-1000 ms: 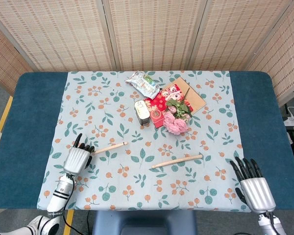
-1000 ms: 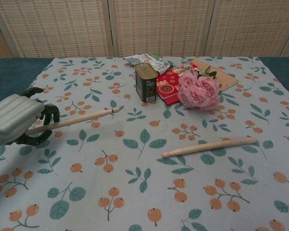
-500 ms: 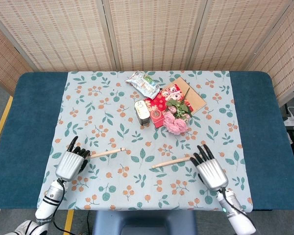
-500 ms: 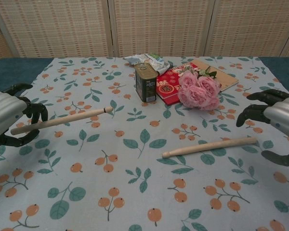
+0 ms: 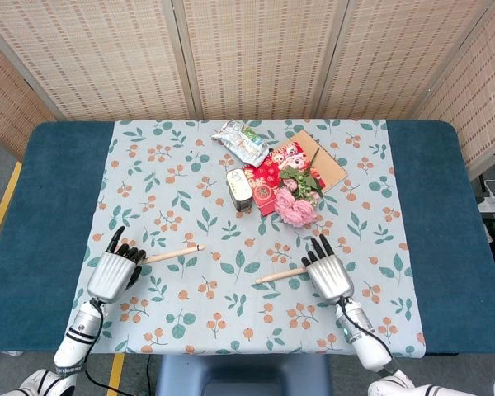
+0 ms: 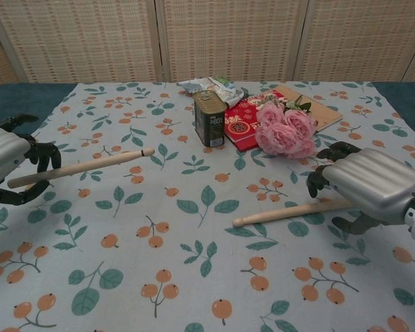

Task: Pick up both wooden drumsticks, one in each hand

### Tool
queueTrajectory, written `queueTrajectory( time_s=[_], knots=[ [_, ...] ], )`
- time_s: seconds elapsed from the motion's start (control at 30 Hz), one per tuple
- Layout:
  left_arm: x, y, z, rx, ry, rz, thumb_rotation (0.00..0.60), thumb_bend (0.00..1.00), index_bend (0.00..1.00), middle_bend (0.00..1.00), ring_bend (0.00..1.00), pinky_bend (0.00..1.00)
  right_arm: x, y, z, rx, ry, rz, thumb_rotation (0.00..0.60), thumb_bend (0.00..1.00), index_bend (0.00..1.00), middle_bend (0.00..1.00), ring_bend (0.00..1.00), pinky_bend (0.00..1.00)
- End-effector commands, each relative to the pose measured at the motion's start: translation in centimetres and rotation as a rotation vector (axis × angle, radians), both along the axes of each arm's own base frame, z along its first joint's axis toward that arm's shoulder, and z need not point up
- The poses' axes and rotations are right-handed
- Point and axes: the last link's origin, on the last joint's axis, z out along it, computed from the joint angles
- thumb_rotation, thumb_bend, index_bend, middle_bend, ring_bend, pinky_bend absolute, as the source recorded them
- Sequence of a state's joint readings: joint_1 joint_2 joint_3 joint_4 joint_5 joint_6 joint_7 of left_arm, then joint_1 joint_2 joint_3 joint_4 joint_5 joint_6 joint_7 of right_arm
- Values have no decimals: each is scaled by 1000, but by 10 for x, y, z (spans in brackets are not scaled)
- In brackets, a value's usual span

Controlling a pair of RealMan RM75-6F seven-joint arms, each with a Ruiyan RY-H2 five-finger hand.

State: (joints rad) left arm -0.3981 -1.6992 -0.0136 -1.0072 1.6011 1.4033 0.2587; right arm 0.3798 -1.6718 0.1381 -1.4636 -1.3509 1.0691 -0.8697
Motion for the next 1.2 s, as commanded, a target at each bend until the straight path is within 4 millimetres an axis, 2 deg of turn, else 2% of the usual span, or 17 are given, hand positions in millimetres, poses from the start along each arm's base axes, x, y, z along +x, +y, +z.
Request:
queueTrajectory(
  time_s=[0.03, 0.37, 0.87, 1.2],
  knots=[
    [0, 0, 0, 0, 1, -4, 600, 573, 826, 847, 437, 85, -2, -5, -1, -16, 0, -14, 600, 249, 387, 321, 80, 0],
    [1, 0, -2, -7, 7, -9, 600, 573, 827, 848, 438, 85, -4, -11, -6, -27, 10, -29, 600, 249, 432, 381, 129, 0],
    [-1, 2, -1, -11, 8, -3, 600, 572, 829, 850, 445, 85, -5, -11, -21, -22, 48, -35, 600, 250, 564, 487, 185, 0],
    [0, 1, -2, -10, 14, -5, 600, 572, 829, 851, 445, 85, -11, -9, -22, -26, 72, -50, 600, 259, 722, 668, 363, 0]
  ],
)
